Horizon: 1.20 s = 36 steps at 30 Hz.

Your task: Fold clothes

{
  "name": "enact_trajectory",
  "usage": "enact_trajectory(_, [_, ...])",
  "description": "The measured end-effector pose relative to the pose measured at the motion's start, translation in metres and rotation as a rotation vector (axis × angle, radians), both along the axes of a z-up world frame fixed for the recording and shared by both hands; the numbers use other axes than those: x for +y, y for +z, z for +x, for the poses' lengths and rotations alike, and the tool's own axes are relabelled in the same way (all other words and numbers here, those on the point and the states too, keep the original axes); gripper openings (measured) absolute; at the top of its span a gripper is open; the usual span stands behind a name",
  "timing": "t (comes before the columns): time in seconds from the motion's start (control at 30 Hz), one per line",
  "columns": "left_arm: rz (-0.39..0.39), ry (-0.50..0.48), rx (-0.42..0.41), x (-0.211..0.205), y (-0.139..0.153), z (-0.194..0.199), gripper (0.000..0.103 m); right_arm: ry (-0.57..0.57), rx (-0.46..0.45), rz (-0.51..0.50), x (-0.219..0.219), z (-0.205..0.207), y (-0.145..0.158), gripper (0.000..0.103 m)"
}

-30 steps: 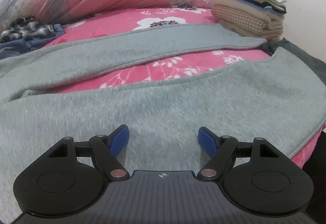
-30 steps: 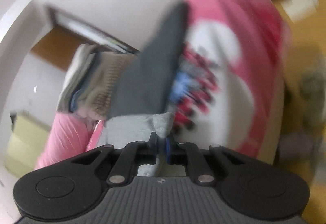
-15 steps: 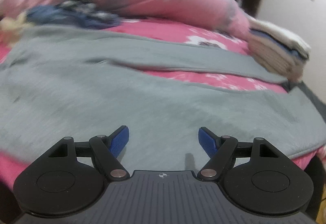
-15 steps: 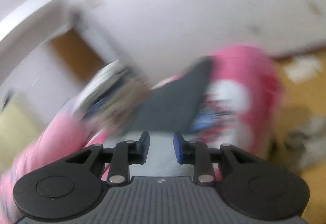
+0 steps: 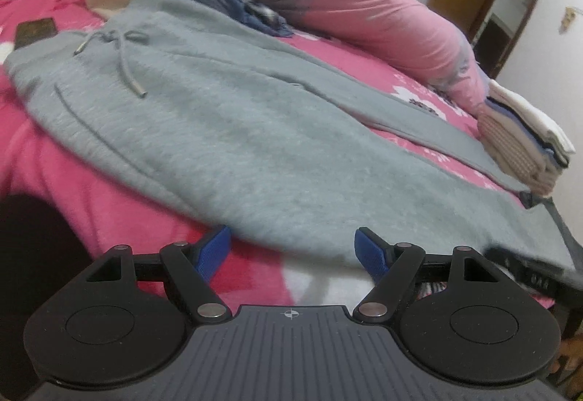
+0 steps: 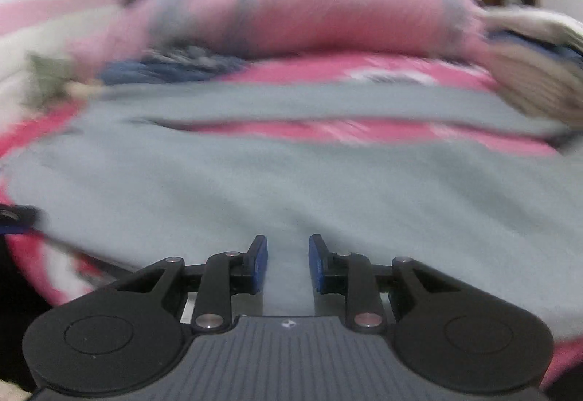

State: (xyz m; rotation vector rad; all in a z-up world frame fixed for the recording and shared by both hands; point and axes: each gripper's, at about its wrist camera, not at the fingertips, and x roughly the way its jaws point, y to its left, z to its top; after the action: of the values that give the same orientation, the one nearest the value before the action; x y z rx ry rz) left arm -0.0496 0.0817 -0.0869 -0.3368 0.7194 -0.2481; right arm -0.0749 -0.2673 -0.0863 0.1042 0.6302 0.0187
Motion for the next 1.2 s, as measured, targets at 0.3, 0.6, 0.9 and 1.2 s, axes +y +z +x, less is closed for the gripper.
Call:
enact_trajectory(0.3, [-0.114,0.009,-0.005,0.03,-0.005,0.001,0.076,-0.583,-0.043,0.162,-0.125,-0.053,0.032,0.018])
enact_trajectory(0.6, [0.142,-0.135,-0.253,-0.019,0.022,-0.019,0.077,0.165,-0.07,0.227,0.035,0.044,0.022,0.018])
enact_trajectory(0.9, [0.314,-0.279,-0.211,-0.071,-0.013,0.005,0.078,-0.273,0.017,0.295,-0.118,0.036,0.0,0.005])
enact_trajectory(1.2, [0.319,-0.24,-0.181,-0.072,-0.012,0.006,0.08,-0.42,-0.039,0.319,-0.209,0.002,0.021,0.012])
